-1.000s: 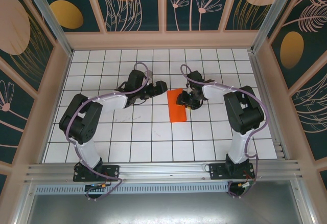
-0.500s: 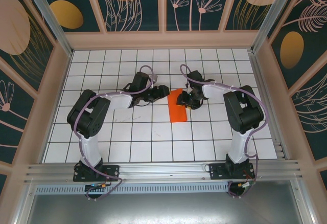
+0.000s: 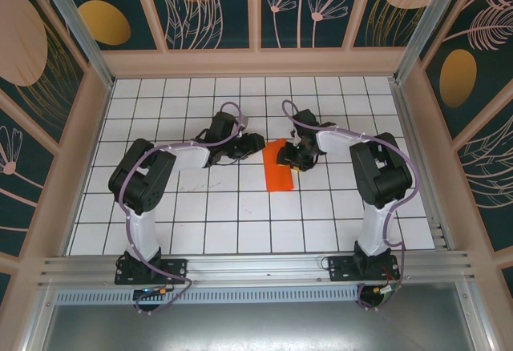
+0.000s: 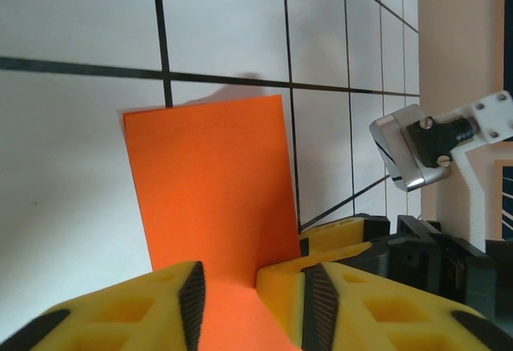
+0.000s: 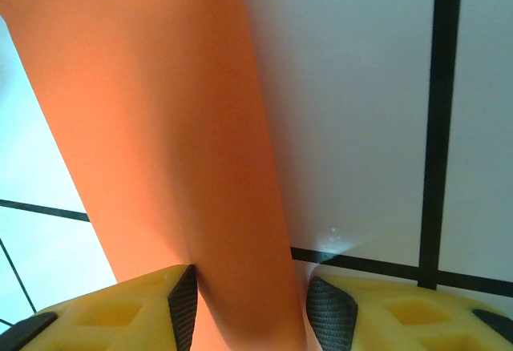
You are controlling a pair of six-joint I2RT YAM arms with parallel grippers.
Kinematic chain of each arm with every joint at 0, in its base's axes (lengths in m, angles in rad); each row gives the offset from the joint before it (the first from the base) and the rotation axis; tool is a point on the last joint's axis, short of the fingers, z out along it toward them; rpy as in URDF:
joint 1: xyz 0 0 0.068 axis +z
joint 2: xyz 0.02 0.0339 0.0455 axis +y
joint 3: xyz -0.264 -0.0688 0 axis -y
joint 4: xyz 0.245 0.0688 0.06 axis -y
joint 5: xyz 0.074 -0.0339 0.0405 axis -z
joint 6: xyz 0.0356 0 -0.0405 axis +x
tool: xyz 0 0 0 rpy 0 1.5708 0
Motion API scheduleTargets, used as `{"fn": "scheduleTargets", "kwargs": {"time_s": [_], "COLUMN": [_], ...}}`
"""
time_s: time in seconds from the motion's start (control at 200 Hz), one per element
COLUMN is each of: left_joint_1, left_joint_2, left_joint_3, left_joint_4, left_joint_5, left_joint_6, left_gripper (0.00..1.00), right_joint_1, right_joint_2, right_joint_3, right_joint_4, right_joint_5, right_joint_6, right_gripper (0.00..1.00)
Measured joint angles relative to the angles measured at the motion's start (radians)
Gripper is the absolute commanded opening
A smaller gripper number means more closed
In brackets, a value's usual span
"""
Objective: Fold a paper plane with a square sheet of paper (pick it up from the middle)
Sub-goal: Hold the square sheet of paper at the center of the table.
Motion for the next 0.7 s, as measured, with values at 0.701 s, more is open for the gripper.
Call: {"fn": "scheduleTargets", "kwargs": {"time_s": [0.701], "left_joint_1": [-0.011], "left_joint_2": [-0.015], "left_joint_3": [0.011], "left_joint_4": [-0.044], "left_joint_5": [-0.159], "left_joint_6": [-0.023], "left_gripper": [0.27], "right_joint_1": [-0.006], "right_joint_2": [0.003], "right_joint_3": [0.001], "right_joint_4": [-0.005], "right_joint_5": [-0.005], "right_joint_6": [-0.015], "right_gripper": [0.50]}}
